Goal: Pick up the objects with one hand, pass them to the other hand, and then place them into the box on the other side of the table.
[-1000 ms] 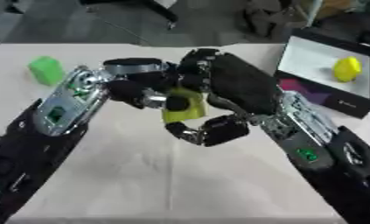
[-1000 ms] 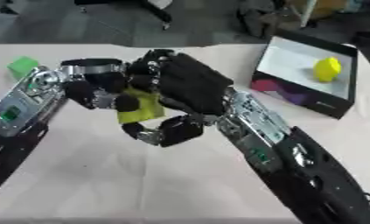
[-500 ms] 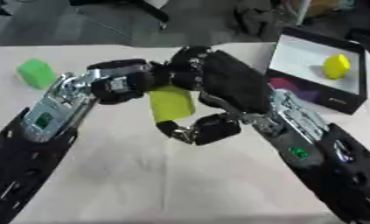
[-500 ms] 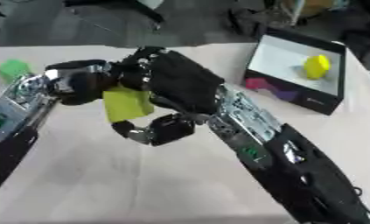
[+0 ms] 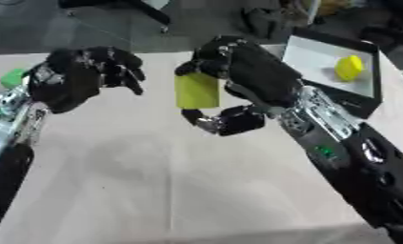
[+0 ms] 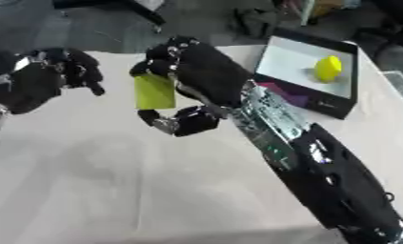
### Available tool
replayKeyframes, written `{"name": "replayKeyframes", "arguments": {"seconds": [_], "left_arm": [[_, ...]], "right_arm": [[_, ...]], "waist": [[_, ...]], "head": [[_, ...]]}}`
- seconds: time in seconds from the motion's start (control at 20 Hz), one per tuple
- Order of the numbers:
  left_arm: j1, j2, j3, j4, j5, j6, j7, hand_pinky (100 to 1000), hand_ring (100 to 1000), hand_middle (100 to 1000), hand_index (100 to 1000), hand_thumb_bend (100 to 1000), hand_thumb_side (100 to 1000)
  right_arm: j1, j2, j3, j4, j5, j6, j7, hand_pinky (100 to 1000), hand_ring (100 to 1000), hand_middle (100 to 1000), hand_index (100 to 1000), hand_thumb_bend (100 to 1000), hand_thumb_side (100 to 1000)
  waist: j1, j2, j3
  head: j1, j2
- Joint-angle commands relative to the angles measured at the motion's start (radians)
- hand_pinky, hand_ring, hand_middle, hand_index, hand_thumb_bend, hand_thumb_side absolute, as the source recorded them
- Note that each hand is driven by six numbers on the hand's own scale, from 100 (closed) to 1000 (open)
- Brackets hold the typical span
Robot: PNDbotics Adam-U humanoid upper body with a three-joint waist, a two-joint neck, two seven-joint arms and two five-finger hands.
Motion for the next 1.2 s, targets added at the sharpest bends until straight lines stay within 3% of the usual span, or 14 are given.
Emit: {"name": "replayKeyframes", "arguments": {"seconds": [0.05, 0.25, 0.4, 0.5, 0.55, 0.75, 0.8, 0.85, 0.9, 0.95, 1.05, 1.1, 1.2], "left_arm": [[-0.014, 0.004, 0.056, 0.041, -0.016, 0.019, 0.121, 751, 625, 654, 794, 607, 921], [0.001, -0.007, 0.132, 0.105, -0.064, 0.020, 0.272, 749, 630, 654, 784, 548, 913], [0.028, 0.000, 0.186, 0.111, -0.058, 0.006, 0.358, 745, 626, 649, 776, 512, 895], [0.046, 0.006, 0.204, 0.093, -0.046, -0.002, 0.389, 745, 626, 649, 776, 512, 895], [0.066, 0.017, 0.222, 0.066, -0.047, -0.019, 0.402, 743, 612, 631, 769, 462, 873], [0.148, 0.045, 0.280, -0.081, -0.088, -0.085, 0.427, 744, 612, 630, 770, 450, 851], [0.163, 0.048, 0.292, -0.118, -0.097, -0.099, 0.430, 745, 612, 629, 771, 447, 842], [0.176, 0.050, 0.300, -0.151, -0.104, -0.109, 0.431, 745, 611, 627, 770, 525, 891], [0.186, 0.051, 0.307, -0.180, -0.109, -0.116, 0.431, 746, 611, 626, 770, 448, 836], [0.196, 0.052, 0.312, -0.207, -0.110, -0.121, 0.429, 746, 612, 625, 770, 447, 832], [0.217, 0.059, 0.320, -0.251, -0.110, -0.126, 0.424, 746, 612, 625, 771, 445, 830], [0.225, 0.063, 0.324, -0.266, -0.112, -0.126, 0.422, 746, 612, 625, 771, 443, 829], [0.235, 0.073, 0.335, -0.275, -0.131, -0.122, 0.423, 746, 612, 625, 770, 438, 820]], "right_arm": [[-0.023, -0.028, -0.031, -0.046, -0.006, 0.015, -0.025, 655, 503, 317, 586, 100, 429], [-0.022, -0.080, -0.103, -0.035, -0.058, 0.105, -0.085, 632, 491, 264, 587, 100, 388], [-0.020, -0.128, -0.172, 0.074, -0.120, 0.206, -0.159, 600, 476, 226, 592, 100, 324], [-0.027, -0.147, -0.201, 0.161, -0.143, 0.246, -0.206, 600, 476, 226, 592, 100, 324], [-0.033, -0.164, -0.244, 0.260, -0.163, 0.295, -0.222, 576, 471, 214, 616, 100, 244], [-0.134, -0.202, -0.380, 0.692, -0.181, 0.420, -0.311, 578, 496, 258, 668, 111, 204], [-0.161, -0.211, -0.413, 0.789, -0.175, 0.444, -0.332, 588, 518, 294, 707, 168, 200], [-0.184, -0.220, -0.437, 0.873, -0.167, 0.462, -0.350, 604, 546, 349, 743, 289, 207], [-0.202, -0.228, -0.455, 0.943, -0.158, 0.476, -0.360, 621, 578, 400, 776, 367, 212], [-0.217, -0.238, -0.469, 1.006, -0.147, 0.490, -0.356, 673, 679, 546, 867, 599, 216], [-0.239, -0.256, -0.487, 1.103, -0.126, 0.524, -0.317, 764, 790, 736, 981, 912, 413], [-0.244, -0.265, -0.493, 1.120, -0.115, 0.537, -0.304, 793, 820, 771, 1000, 983, 460], [-0.239, -0.284, -0.498, 1.089, -0.083, 0.547, -0.300, 831, 857, 813, 1000, 1000, 513]], "waist": [[-0.001, -0.013, 0.001], [-0.003, -0.014, 0.000], [-0.002, -0.012, 0.003], [-0.001, -0.011, 0.006], [0.004, -0.008, 0.012], [0.021, 0.007, 0.051], [0.025, 0.013, 0.066], [0.027, 0.017, 0.079], [0.028, 0.021, 0.091], [0.029, 0.025, 0.102], [0.028, 0.030, 0.119], [0.028, 0.031, 0.123], [0.026, 0.033, 0.124]], "head": [[-0.017, -0.002], [-0.062, -0.002], [-0.104, -0.002], [-0.122, -0.002], [-0.147, -0.002], [-0.222, -0.002], [-0.242, -0.002], [-0.258, -0.002], [-0.273, -0.002], [-0.287, -0.002], [-0.308, -0.002], [-0.314, -0.002], [-0.313, -0.002]]}}
